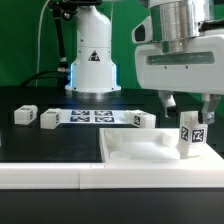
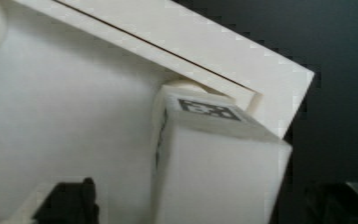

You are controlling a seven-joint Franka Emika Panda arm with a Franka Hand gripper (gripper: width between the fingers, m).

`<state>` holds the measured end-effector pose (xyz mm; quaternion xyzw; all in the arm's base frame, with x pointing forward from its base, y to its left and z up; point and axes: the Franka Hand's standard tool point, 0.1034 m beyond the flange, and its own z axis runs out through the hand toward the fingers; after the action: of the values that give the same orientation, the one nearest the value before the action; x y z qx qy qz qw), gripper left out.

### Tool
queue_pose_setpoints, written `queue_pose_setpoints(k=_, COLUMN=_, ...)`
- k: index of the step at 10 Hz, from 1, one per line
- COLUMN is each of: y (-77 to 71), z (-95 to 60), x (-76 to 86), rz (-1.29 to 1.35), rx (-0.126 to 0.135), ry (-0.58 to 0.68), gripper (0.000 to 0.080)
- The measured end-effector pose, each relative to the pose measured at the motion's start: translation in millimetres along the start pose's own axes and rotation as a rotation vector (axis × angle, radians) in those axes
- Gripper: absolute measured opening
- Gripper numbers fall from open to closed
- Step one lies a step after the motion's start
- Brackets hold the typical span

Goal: Assemble one leg

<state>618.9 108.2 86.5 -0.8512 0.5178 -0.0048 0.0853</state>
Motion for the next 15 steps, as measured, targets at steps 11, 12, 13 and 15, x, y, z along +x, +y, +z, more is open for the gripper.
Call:
queue_pose_setpoints(k=11, y=-6.5, z=6.1, x=-6.0, rz=-1.147, rx=-0.103, ry=0.03, gripper=0.0649)
queue_pose_setpoints(k=12, y=-6.9, z=6.3, x=-5.3, rz=-1.172, rx=-0.1, ry=0.035, gripper=0.0649)
queue_pose_setpoints(k=13, y=-6.7, z=6.2, x=-4.9, rz=-1.214, rx=-0.101, ry=0.033, gripper=0.0649)
queue_pose_setpoints(k=15, y=-6.7, z=6.2, x=-5.0, rz=-1.21, rx=-0.1, ry=0.032, gripper=0.054)
